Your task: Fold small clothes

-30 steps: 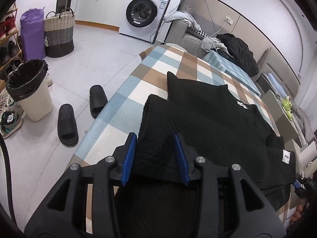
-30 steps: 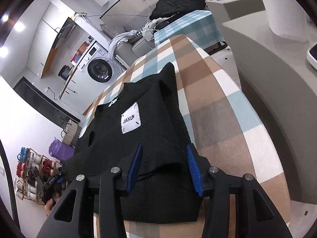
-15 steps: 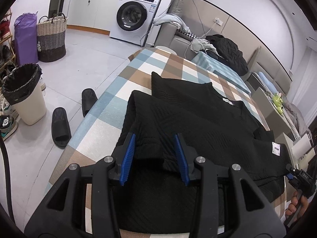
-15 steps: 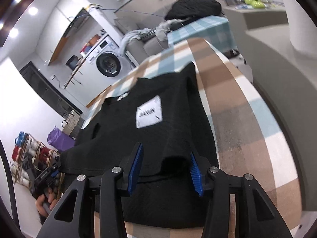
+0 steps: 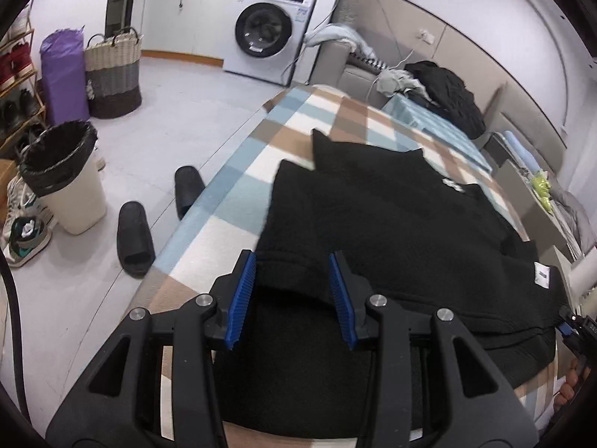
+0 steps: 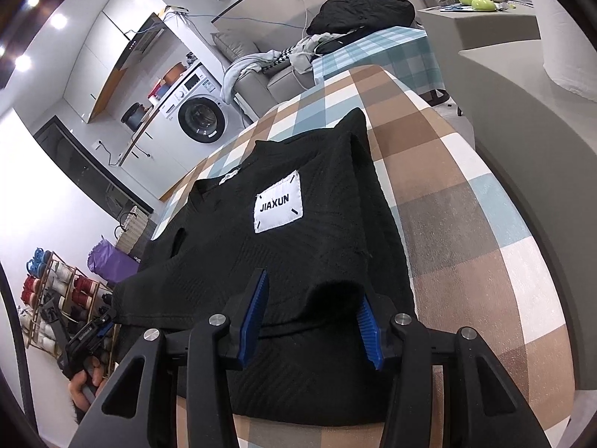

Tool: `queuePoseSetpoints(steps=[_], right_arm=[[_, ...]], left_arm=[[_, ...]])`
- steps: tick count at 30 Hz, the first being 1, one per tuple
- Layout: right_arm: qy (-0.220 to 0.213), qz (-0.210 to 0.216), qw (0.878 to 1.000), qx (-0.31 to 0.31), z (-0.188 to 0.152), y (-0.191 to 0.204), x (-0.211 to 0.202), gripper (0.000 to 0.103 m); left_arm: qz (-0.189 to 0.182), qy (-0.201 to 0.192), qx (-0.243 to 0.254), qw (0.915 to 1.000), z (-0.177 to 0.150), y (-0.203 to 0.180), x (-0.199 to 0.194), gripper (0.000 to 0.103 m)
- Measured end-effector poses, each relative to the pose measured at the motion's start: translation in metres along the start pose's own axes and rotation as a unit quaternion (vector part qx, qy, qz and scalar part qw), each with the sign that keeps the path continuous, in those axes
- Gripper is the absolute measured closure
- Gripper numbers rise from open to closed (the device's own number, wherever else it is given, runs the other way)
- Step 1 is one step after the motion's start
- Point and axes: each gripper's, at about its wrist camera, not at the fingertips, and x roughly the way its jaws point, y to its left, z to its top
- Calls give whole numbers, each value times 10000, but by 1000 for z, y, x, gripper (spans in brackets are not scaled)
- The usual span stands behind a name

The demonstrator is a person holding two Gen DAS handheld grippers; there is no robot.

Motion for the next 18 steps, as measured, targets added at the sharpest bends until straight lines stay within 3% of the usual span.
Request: queuePoseSetpoints(steps=[13,14,15,18], right_arm=[[-54,56,10000,5,4,2,-1,57],[-59,63,10000,7,4,2,-2,57],[-64,58,10000,8,4,2,-3,57],[-74,42,10000,5,3,0,-4,57]], left_arm=[[55,90,-154,9998,8,12,17,66],[70,132,-174,9997,8,13,19,61],[135,182,-205,9995,8,13,21,48],[86,272,-317,9991,8,16,25,44]])
